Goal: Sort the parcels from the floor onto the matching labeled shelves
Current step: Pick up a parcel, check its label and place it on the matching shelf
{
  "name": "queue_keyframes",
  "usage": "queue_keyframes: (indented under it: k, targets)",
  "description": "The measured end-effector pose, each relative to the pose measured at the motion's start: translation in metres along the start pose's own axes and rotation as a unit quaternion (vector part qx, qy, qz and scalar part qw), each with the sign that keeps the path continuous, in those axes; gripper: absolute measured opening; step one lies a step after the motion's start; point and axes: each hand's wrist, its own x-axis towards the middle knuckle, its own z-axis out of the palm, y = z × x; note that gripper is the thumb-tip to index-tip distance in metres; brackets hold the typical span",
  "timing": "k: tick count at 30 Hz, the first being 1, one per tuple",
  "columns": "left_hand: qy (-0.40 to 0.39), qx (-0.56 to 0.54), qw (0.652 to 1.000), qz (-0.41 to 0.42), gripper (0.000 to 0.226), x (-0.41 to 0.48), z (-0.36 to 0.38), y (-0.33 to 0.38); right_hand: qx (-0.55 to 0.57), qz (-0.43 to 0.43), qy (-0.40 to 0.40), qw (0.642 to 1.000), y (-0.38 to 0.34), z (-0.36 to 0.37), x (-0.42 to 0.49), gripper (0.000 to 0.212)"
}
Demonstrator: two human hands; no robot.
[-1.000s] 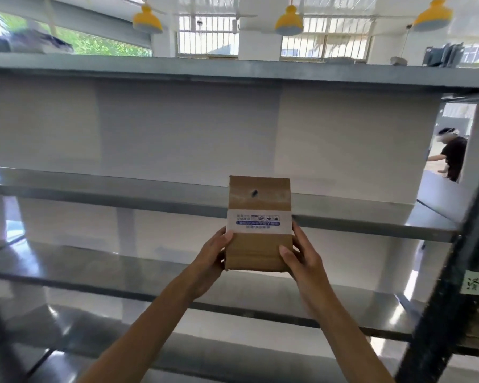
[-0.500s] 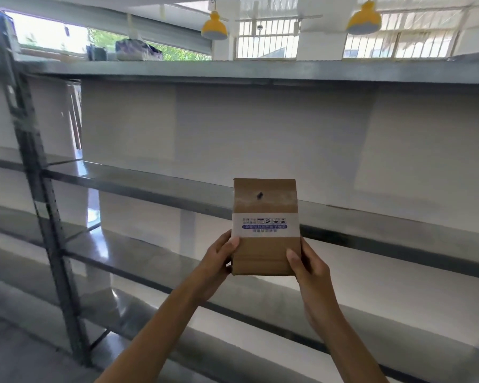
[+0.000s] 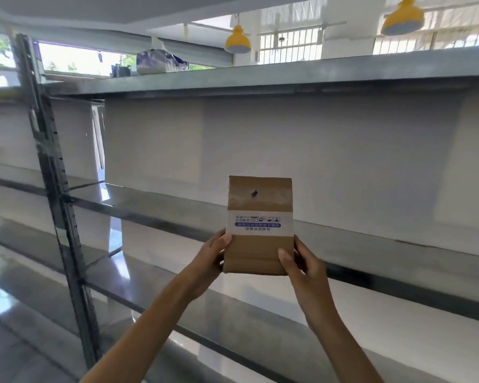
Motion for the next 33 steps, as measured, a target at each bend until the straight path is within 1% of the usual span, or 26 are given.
queue_keyframes:
  k: [4,7,9,10,11,13,14,16,18,20,22,24,26,28,30,32,33]
  targets:
    - [0.000,-0.008,1.000,-0.006,0.064,0.014,-0.029,0.004,-0.008,-0.005,-0.007,1.000,-0.001,0.023,0.018,0.058]
    - [-0.012,-0.009,1.000,0.010,0.073,0.026,-0.052,0.007,-0.022,0.002,0.005,1.000,-0.002,0.043,0.027,0.064]
    - [-0.010,-0.001,1.000,0.025,0.084,0.035,-0.067,0.009,-0.076,-0.013,0.046,0.996,-0.003,0.058,0.030,0.064]
    - [-0.010,0.002,0.999,0.032,0.089,0.039,-0.074,0.010,-0.124,-0.042,0.080,0.988,-0.004,0.066,0.031,0.064]
    - [-0.013,0.000,0.999,0.038,0.091,0.043,-0.080,0.011,-0.183,-0.083,0.114,0.973,-0.005,0.074,0.032,0.065]
    - [-0.022,-0.018,0.999,0.041,0.086,0.049,-0.092,0.013,-0.289,-0.159,0.158,0.931,-0.009,0.093,0.036,0.064]
    - [-0.028,-0.027,0.999,0.038,0.085,0.052,-0.099,0.014,-0.324,-0.182,0.169,0.913,-0.011,0.104,0.038,0.062]
    - [-0.042,-0.036,0.998,0.043,0.091,0.056,-0.113,0.017,-0.377,-0.216,0.177,0.883,-0.013,0.130,0.039,0.061]
    - [-0.055,-0.036,0.996,0.054,0.093,0.059,-0.126,0.018,-0.446,-0.216,0.174,0.851,-0.015,0.155,0.041,0.066]
    - [-0.054,-0.042,0.996,0.055,0.093,0.060,-0.136,0.018,-0.492,-0.177,0.171,0.835,-0.016,0.175,0.044,0.075]
    - [-0.044,-0.052,0.996,0.057,0.098,0.060,-0.145,0.017,-0.505,-0.135,0.170,0.836,-0.016,0.191,0.046,0.086]
    - [-0.043,-0.036,0.995,0.083,0.102,0.061,-0.152,0.017,-0.499,-0.116,0.170,0.842,-0.016,0.202,0.049,0.096]
    - [-0.050,-0.013,0.993,0.111,0.098,0.061,-0.156,0.019,-0.497,-0.121,0.170,0.842,-0.018,0.207,0.052,0.102]
    - [-0.063,-0.003,0.991,0.121,0.090,0.060,-0.159,0.023,-0.481,-0.124,0.165,0.852,-0.019,0.206,0.053,0.106]
    - [-0.089,0.000,0.988,0.125,0.071,0.057,-0.159,0.027,-0.428,-0.138,0.158,0.879,-0.018,0.200,0.052,0.107]
    - [-0.120,-0.011,0.984,0.128,0.051,0.056,-0.159,0.031,-0.310,-0.143,0.154,0.927,-0.018,0.187,0.052,0.104]
    - [-0.131,-0.017,0.982,0.132,0.046,0.056,-0.159,0.034,-0.237,-0.137,0.151,0.950,-0.019,0.180,0.052,0.101]
